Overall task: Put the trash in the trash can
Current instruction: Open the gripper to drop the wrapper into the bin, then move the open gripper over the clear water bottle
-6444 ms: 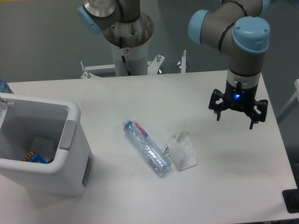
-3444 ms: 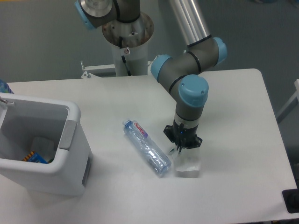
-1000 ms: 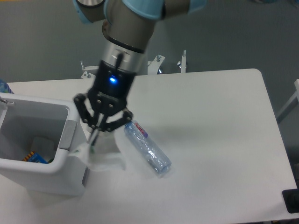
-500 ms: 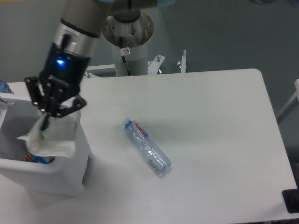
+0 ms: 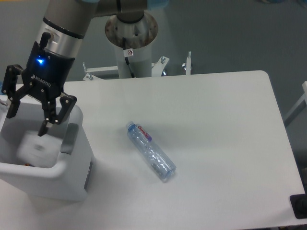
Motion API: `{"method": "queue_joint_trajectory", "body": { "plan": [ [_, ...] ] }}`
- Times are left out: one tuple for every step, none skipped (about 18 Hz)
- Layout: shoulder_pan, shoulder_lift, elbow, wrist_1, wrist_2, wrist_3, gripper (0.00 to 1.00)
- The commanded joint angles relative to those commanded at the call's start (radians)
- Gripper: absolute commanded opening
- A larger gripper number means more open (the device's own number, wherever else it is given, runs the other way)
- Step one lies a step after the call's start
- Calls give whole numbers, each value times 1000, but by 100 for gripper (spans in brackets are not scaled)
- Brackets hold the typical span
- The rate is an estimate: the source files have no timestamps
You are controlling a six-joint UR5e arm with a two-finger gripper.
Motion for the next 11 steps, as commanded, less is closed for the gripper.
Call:
{"method": "queue_joint_trajectory", "body": {
  "plan": [
    [38,-11,0,0,2,2,100],
    [81,-31,0,0,2,3,100],
    [127,-44,-3,-2,2,5,100],
    [157,-58,-6,-2,2,5,100],
    [181,-77,-6,-2,2,5,100],
    [206,-95,-6,-2,3,5,100],
    [226,-115,-6,-3,3,5,100],
    [244,-129,-8,-3,5,5,100],
    [260,-140,-9,-3,18,5,100],
    [273,-144,-18,-3,38,5,100],
    [284,-146,-34,-3,54,6,100]
  ]
}}
